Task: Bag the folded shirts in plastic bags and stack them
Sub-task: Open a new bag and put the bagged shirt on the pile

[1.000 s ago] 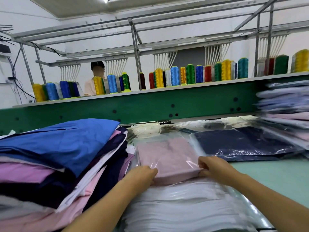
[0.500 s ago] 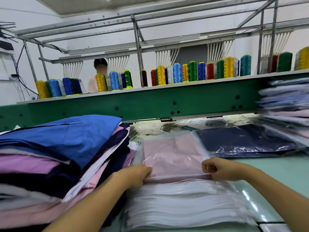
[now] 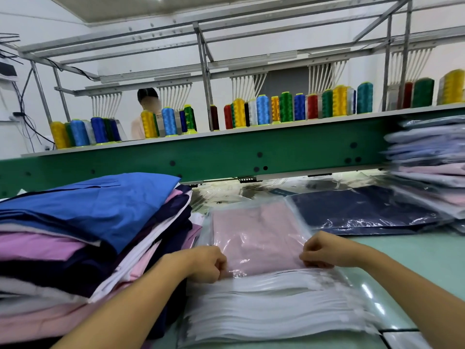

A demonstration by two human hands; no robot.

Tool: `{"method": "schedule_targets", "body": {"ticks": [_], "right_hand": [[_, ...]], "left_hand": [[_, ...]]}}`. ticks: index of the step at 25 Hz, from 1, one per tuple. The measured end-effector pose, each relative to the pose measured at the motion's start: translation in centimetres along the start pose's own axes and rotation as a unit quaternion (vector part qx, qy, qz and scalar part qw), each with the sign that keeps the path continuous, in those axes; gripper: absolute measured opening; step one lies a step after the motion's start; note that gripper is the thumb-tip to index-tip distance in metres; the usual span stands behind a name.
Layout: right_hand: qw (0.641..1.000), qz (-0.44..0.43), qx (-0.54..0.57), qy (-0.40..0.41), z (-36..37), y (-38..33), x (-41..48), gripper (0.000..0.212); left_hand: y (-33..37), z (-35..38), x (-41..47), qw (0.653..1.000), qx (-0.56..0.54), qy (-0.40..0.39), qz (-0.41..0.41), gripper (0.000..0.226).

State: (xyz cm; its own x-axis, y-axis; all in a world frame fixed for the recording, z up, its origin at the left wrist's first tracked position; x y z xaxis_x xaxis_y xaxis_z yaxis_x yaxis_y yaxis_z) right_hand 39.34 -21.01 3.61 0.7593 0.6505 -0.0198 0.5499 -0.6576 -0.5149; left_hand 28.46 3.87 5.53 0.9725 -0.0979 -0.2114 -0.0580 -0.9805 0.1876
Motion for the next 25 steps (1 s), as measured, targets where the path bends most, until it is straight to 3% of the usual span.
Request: {"method": "schedule_targets", "body": {"ticks": [2, 5, 11, 17, 21, 25], "right_hand": [[0.996, 0.002, -0.091, 0.002, 0.6, -0.3, 0.4, 0.040], [0.984, 0.041, -0.170, 0.031, 0.5, -0.6, 1.4, 0.032], [0.972, 0.074, -0.154, 0.161, -3.7, -2.7, 4.8, 0.009], [0.960, 0.063, -0.198, 0.187, -3.5, -4.0, 14.2, 0.053], [0.962, 0.062, -0.216, 0.156, -1.3, -3.9, 20.2, 0.060], [0.966, 0.097, -0.221, 0.093, 0.6, -1.8, 24.3, 0.063]], "left_hand": [[-0.3, 0.1, 0.6, 0.999, 0.019, -0.013, -0.035, 0.026], [-0.3, -0.8, 2.0, 0.995, 0.071, 0.028, -0.069, 0.021], [0.0, -4.3, 6.7, 0.979, 0.080, 0.142, -0.120, 0.035], [-0.4, -6.5, 13.9, 0.967, 0.019, 0.204, -0.149, 0.044], [-1.4, -5.8, 18.6, 0.967, -0.007, 0.220, -0.126, 0.058], [-3.6, -4.2, 21.7, 0.969, -0.043, 0.218, -0.110, 0.055]]}}
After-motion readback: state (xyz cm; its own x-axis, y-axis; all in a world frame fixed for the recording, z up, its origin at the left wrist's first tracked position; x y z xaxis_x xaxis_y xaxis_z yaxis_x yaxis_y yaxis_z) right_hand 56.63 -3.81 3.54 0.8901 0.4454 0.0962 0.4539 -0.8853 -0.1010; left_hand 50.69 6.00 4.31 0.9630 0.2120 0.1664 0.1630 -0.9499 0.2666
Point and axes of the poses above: each hand's wrist, its own x-axis towards the middle knuckle, its own z-axis out of the palm, y = z × x, the point moved 10 cm from there along x, towards the middle knuckle, and after that the axes turned 5 degrees about -x, right-handed, at the moved point
